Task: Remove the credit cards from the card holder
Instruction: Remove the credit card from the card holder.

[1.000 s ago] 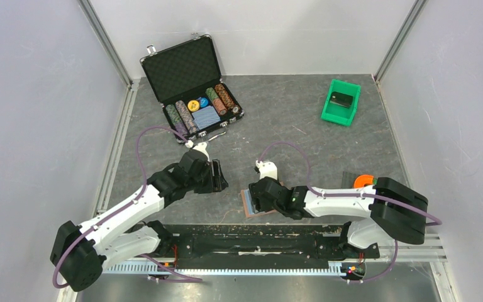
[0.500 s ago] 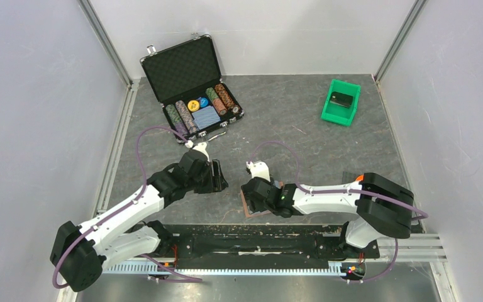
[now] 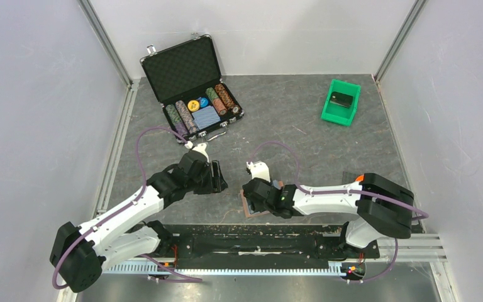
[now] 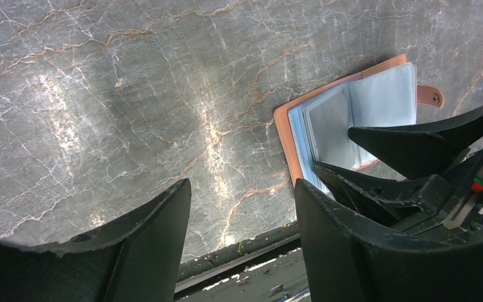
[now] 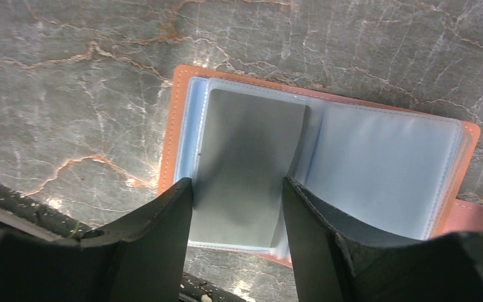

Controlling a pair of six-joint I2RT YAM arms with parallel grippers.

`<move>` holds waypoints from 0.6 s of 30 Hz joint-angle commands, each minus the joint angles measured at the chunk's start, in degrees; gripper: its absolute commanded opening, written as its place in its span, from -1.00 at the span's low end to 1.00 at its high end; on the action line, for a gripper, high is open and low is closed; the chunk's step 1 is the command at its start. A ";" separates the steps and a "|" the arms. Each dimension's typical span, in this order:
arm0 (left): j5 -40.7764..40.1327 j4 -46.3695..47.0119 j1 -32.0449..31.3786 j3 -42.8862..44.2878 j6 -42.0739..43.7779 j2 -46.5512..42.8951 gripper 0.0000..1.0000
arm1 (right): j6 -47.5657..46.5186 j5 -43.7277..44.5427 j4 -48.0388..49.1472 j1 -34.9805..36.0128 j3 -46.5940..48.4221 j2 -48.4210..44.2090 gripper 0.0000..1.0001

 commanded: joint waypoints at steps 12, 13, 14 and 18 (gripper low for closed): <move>3.87 3.94 -0.04 -0.80 -2.53 1.13 0.37 | 4.22 -6.65 10.12 -2.12 -7.97 -7.38 0.02; 4.12 4.36 -0.13 -0.85 -2.70 1.44 0.36 | 4.51 -7.27 10.62 -2.44 -8.69 -7.72 0.01; 4.41 4.72 -0.29 -0.92 -2.83 1.81 0.36 | 4.77 -7.72 10.69 -2.73 -9.36 -8.21 0.01; 6.04 6.97 -0.74 -1.09 -3.36 3.24 0.33 | 5.25 -9.28 14.34 -3.79 -11.78 -10.29 0.00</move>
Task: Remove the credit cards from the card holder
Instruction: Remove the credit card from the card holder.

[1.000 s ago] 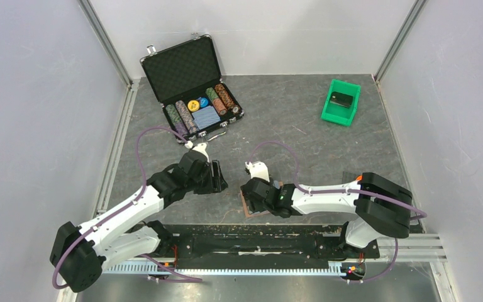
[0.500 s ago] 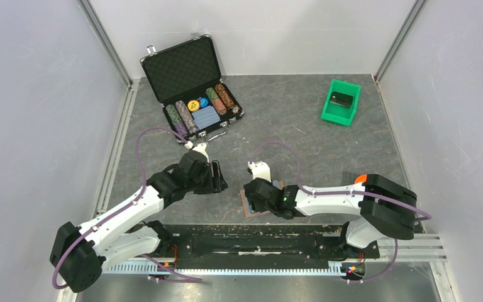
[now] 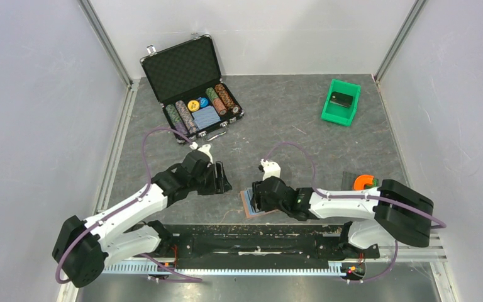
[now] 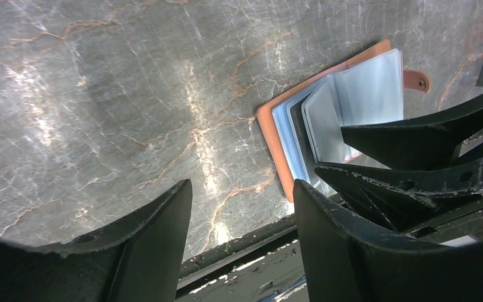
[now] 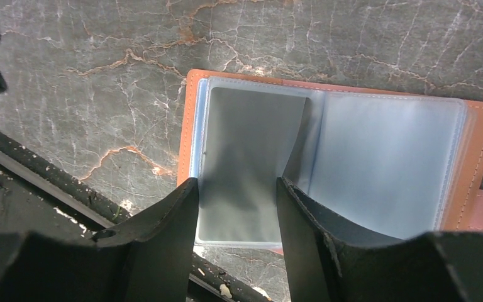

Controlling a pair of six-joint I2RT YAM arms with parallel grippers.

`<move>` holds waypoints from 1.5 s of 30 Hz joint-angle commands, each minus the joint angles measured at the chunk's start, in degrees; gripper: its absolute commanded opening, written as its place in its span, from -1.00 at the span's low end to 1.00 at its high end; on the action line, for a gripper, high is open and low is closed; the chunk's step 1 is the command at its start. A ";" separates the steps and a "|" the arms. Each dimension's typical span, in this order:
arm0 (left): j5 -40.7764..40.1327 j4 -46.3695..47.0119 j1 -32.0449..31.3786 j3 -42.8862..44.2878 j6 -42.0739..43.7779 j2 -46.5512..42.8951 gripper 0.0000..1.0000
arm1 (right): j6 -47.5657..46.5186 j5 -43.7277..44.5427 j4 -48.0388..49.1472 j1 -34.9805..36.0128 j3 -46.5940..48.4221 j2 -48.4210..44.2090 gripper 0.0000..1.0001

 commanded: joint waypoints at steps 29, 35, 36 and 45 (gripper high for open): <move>3.78 8.14 -2.73 0.35 -4.89 5.49 0.31 | 2.13 -6.99 9.04 -4.00 -8.40 -7.86 0.00; 4.27 9.27 -3.34 0.97 -4.83 7.19 0.31 | 3.19 -8.67 10.34 -4.79 -9.72 -8.86 -0.01; 4.54 9.89 -3.51 0.90 -4.85 7.68 0.31 | 3.68 -9.41 11.05 -4.96 -10.20 -9.01 -0.03; 7.56 17.66 -4.52 0.52 -5.91 12.32 0.23 | 5.10 -13.12 13.55 -7.19 -12.66 -10.60 -0.13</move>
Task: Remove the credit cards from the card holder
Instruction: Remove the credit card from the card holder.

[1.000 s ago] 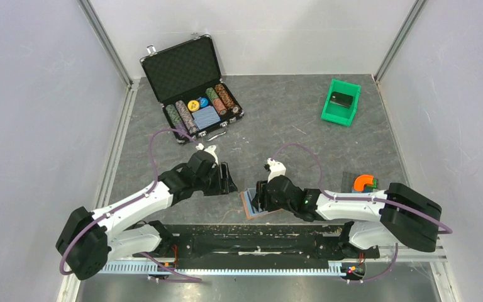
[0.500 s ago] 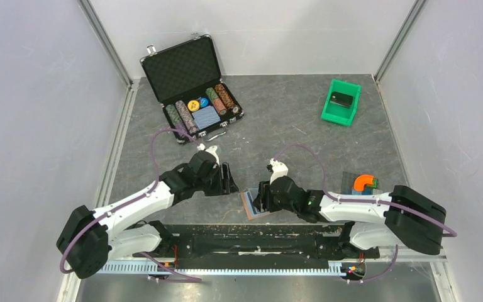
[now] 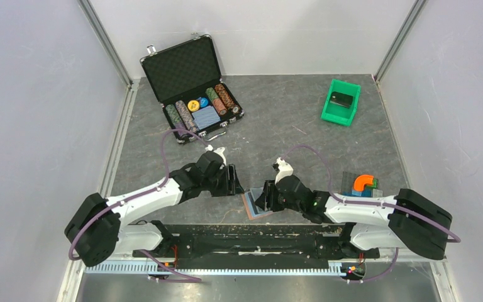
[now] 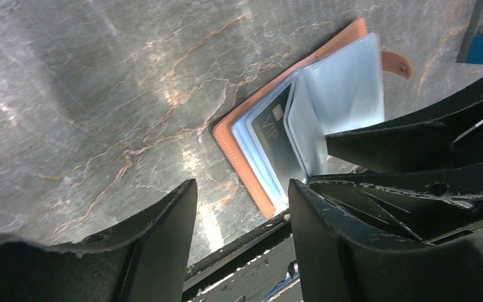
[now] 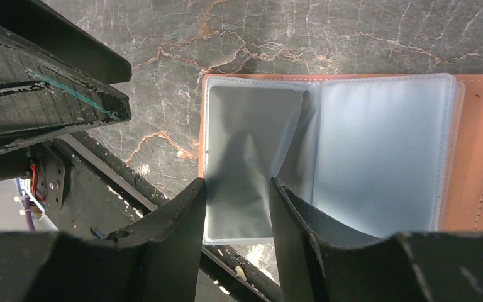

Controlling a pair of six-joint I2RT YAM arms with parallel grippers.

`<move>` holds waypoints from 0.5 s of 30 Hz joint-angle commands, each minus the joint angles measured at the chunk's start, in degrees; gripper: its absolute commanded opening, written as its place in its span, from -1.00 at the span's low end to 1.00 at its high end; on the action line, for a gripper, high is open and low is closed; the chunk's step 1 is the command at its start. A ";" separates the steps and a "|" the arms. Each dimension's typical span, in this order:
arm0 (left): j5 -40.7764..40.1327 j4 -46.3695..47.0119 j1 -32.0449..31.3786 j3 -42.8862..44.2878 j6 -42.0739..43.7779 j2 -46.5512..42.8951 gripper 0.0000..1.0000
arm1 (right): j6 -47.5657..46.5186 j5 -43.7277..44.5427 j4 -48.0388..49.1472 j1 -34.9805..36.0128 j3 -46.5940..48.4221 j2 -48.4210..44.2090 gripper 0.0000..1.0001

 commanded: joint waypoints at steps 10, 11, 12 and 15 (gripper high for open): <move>3.39 10.70 -0.49 0.05 -4.14 2.22 0.09 | 3.76 -5.23 5.75 -2.21 -3.67 -2.13 -0.16; 3.32 10.70 -0.49 0.02 -4.13 2.39 0.06 | 3.97 -5.23 5.87 -2.31 -3.88 -2.31 -0.16; 3.23 10.97 -0.45 -0.13 -4.13 2.67 0.04 | 4.29 -5.25 6.10 -2.40 -4.26 -2.52 -0.16; 3.95 11.80 -0.57 0.00 -4.13 3.92 0.01 | 5.01 -5.24 7.08 -2.57 -5.19 -3.23 -0.16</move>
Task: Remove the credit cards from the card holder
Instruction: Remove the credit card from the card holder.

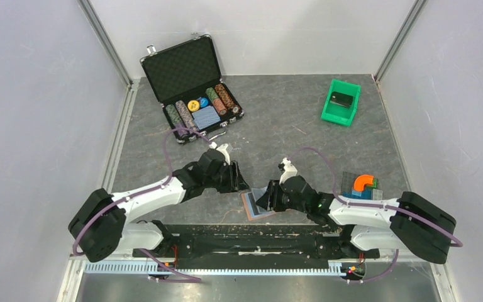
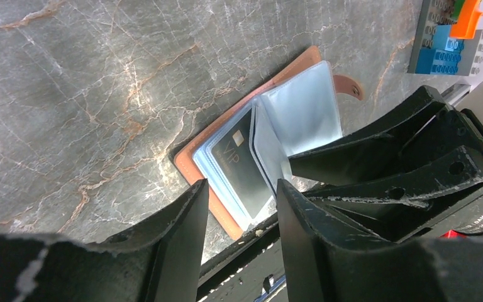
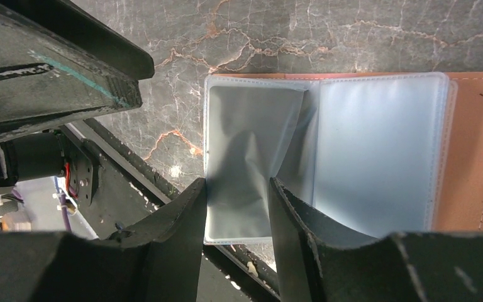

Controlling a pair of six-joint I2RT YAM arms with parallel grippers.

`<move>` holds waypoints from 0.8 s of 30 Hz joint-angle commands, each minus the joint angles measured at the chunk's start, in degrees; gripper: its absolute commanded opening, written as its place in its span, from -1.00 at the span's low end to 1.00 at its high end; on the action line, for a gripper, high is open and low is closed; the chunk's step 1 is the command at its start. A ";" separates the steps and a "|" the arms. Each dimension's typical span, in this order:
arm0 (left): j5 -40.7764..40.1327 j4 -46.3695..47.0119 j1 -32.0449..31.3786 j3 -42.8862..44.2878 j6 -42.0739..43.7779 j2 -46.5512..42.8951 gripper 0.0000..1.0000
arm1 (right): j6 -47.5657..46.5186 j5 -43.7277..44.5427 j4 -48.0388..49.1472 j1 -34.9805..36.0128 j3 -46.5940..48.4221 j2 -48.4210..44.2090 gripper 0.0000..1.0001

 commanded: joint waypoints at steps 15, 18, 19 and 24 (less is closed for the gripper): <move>1.92 5.62 -0.84 0.43 -2.12 6.47 0.07 | 3.09 -1.06 4.59 -1.20 -3.88 -2.10 -0.15; 2.05 5.65 -0.93 0.34 -2.21 7.59 0.07 | 3.40 -1.08 5.16 -1.51 -4.30 -2.36 -0.16; 1.96 5.64 -1.01 0.24 -2.33 7.87 0.05 | 3.46 -1.08 5.33 -1.55 -4.46 -2.45 -0.16; 2.76 5.62 -1.36 0.74 -2.65 9.69 0.02 | 3.58 -3.20 5.90 -2.05 -4.80 -2.50 -0.16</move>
